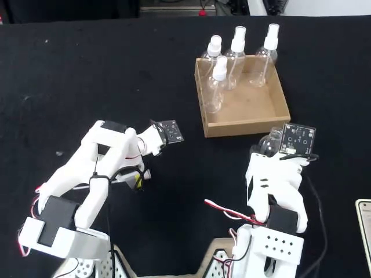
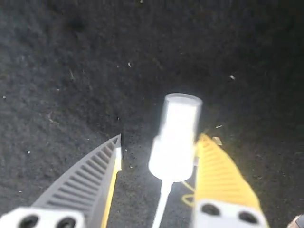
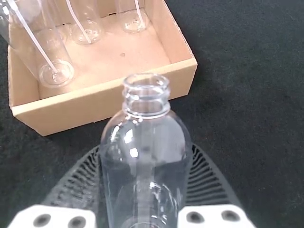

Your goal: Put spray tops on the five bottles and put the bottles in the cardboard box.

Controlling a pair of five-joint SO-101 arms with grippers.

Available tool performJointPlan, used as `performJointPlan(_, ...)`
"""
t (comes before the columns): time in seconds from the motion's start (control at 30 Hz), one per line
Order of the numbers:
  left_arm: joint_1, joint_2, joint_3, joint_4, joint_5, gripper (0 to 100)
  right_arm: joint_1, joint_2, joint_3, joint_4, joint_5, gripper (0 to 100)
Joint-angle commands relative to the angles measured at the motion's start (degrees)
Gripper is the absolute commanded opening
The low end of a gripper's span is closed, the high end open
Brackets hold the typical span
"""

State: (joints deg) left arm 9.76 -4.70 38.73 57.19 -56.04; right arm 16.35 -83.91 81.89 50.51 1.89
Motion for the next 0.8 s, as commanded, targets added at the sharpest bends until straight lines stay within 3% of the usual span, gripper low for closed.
performJointPlan(0.0, 0.6, -0.2, 0.7, -0.3, -0.3, 14, 1.0, -1.3, -0.4, -1.5, 0.0, 5.7)
performJointPlan(0.17, 0.0, -0.9, 2.4, -0.3, -0.3, 3, 1.0, -1.3, -0.4, -1.5, 0.0, 5.7)
performJointPlan(0.3, -2.2, -0.9, 0.1, 2.4, -0.3, 3, 1.0, -1.3, -0.4, -1.5, 0.0, 5.7)
performJointPlan(0.47, -9.5, -0.9, -6.1, 9.7, 0.7, 3, 1.0, -1.3, -0.4, -1.5, 0.0, 5.7)
performJointPlan(0.57, -15.3, -0.4, -9.8, 11.4, 7.5, 3, 1.0, -1.3, -0.4, -1.6, 0.0, 5.7)
performJointPlan(0.67, -19.0, -0.2, -10.2, 11.3, 14.7, 9, 1.0, -1.2, 0.7, -3.7, 0.0, 5.7)
performJointPlan(0.77, -20.1, -0.2, -9.6, 11.0, 15.8, 20, 1.1, -1.2, 1.6, -5.1, 0.0, 5.7)
